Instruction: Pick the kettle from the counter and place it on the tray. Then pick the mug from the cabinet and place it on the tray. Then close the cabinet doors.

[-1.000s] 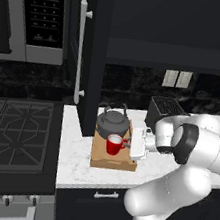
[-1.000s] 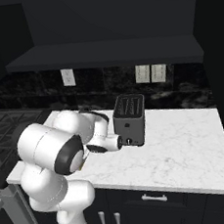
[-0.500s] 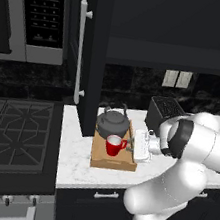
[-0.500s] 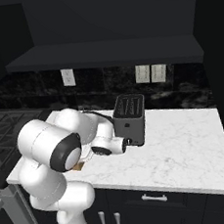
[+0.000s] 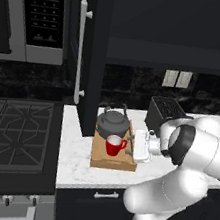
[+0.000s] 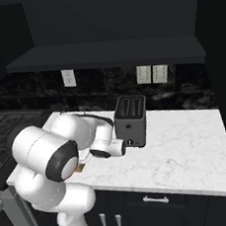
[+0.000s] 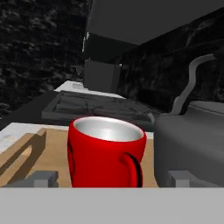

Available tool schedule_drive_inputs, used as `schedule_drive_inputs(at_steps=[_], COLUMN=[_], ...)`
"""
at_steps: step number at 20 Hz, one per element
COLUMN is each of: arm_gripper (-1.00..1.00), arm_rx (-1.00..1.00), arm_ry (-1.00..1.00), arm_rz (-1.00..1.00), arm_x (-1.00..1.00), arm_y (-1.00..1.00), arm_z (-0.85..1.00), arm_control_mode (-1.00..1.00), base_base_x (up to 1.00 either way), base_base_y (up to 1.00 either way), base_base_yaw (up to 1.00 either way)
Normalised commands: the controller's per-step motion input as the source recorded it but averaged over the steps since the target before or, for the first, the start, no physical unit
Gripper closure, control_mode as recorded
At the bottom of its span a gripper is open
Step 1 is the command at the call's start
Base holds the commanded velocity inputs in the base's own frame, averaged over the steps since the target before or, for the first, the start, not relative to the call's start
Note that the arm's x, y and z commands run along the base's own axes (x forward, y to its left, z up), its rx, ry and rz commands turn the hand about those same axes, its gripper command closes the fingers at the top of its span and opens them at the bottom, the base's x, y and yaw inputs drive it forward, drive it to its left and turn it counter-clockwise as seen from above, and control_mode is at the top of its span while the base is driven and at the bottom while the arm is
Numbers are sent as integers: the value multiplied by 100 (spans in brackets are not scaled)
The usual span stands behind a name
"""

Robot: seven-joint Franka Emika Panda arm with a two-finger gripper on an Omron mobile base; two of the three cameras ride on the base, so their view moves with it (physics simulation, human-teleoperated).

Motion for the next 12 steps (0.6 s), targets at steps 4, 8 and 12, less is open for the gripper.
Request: schedule_drive_inputs(at_steps=[4,8,12], arm_gripper=[-100,-100,-100], arm_rx=[0,4,2], arm_ry=[0,0,0], arm_rz=[-11,-13,-12], arm_x=[-46,-53,-37], arm_y=[-7,-3,-1], arm_z=[43,66,78], arm_control_mode=[-100,-100,-100], base_base_x=[0,0,0], base_base_y=[0,0,0], base_base_yaw=[0,0,0])
